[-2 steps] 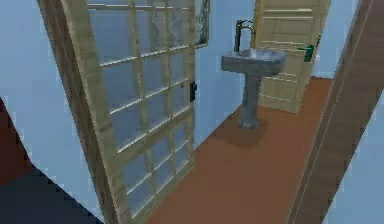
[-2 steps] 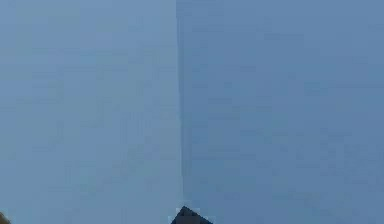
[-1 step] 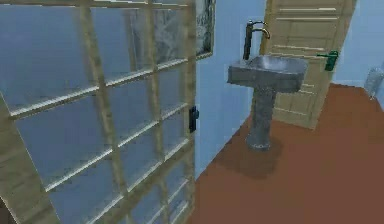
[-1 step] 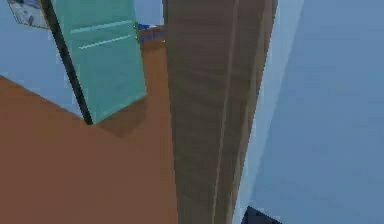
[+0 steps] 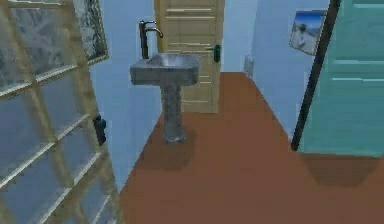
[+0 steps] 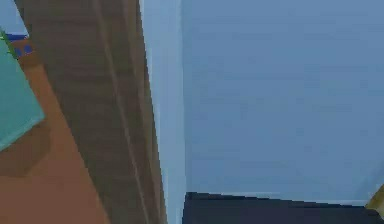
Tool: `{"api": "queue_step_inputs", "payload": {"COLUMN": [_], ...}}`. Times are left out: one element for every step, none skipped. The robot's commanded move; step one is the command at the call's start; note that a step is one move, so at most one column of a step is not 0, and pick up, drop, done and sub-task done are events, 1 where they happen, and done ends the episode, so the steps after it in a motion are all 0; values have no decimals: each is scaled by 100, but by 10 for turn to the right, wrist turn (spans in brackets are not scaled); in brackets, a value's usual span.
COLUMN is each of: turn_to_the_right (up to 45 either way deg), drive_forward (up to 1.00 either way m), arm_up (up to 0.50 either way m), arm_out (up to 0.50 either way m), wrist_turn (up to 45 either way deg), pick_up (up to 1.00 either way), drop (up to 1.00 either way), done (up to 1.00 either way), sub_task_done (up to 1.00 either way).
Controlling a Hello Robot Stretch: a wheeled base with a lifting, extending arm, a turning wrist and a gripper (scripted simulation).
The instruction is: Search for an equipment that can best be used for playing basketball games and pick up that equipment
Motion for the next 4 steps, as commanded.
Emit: {"api": "queue_step_inputs", "payload": {"turn_to_the_right": [0,180,0,30], "drive_forward": [45,0,100,0], "arm_up": [0,0,0,0], "arm_out": [0,0,0,0], "wrist_turn": [0,0,0,0], "pick_up": [0,0,0,0], "drop": [0,0,0,0], "done": [0,0,0,0], "sub_task_done": [0,0,0,0]}}
